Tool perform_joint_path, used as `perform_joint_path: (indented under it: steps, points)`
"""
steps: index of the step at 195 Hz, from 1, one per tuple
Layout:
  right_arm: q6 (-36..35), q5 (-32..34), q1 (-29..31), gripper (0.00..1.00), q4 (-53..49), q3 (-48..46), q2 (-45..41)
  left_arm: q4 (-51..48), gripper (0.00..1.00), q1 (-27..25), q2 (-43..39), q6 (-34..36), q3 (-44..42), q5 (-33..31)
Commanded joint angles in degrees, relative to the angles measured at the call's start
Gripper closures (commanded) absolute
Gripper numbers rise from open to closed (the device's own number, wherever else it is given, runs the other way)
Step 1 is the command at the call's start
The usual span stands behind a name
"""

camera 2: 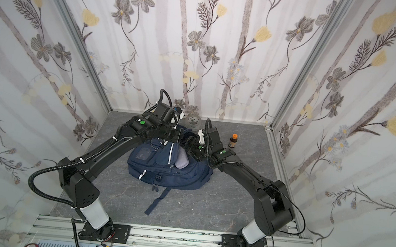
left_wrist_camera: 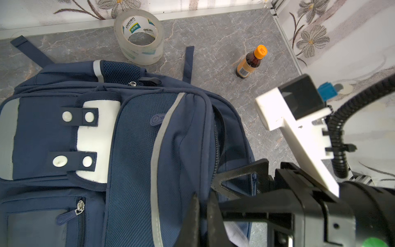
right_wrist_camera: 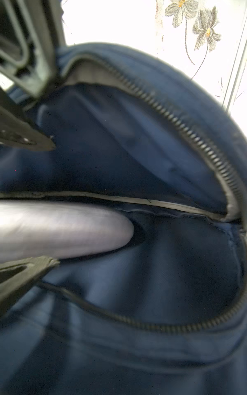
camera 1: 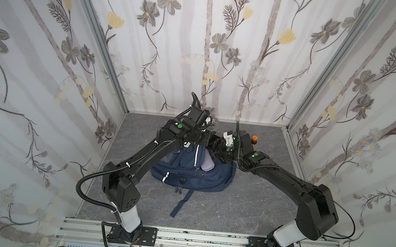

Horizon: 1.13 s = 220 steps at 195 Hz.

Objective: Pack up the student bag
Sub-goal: 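Lift the case into the backpack opening with the right gripper while left holds, then push the purple case down into the backpack and open the right gripper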

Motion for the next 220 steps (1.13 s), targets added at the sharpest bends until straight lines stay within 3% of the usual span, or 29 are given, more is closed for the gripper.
perform_joint_path:
  steps: [1, 34, 57, 121, 137, 168, 192, 205, 220]
  points:
    - [2.83, 0.17, -0.01, 0.22, 5.58, -1.76, -1.51, 8.06, 1.0, 0.05, 0.05, -1.38, 0.3, 2.12]
    - [2.84, 0.67, 0.2, 0.24, 5.26, -3.6, -3.51, 8.15, 1.0, -0.11, 0.61, -2.2, 0.57, 2.62]
    - [3.19, 0.72, 0.8, 0.31, 5.78, -6.29, -5.5, 8.24, 1.0, -0.01, 0.83, -2.71, 0.66, 2.75]
    - [7.76, -1.11, 4.17, 0.61, 15.0, -11.85, -4.22, 8.67, 1.0, -0.01, 1.22, -3.71, 1.01, 3.62]
    - [9.77, -2.7, 4.79, 0.74, 19.51, -11.55, -2.24, 8.94, 1.0, -0.02, 1.36, -4.04, 0.83, 3.7]
    - [11.93, -3.71, 5.36, 0.74, 24.05, -11.07, 0.09, 10.04, 1.0, -0.01, 1.78, -5.19, 0.17, 4.71]
    - [9.04, -1.68, 4.51, 0.65, 19.37, -11.36, -1.88, 10.13, 1.0, 0.08, 2.24, -5.13, 0.23, 4.84]
    - [5.46, 1.58, 3.37, 0.54, 13.21, -10.96, -5.1, 9.74, 0.74, 0.35, 2.01, -4.33, 0.78, 4.53]
    - [0.88, 6.03, 2.01, 0.44, 5.13, -10.04, -9.77, 10.45, 0.53, 0.52, 0.21, -1.95, 0.31, 2.91]
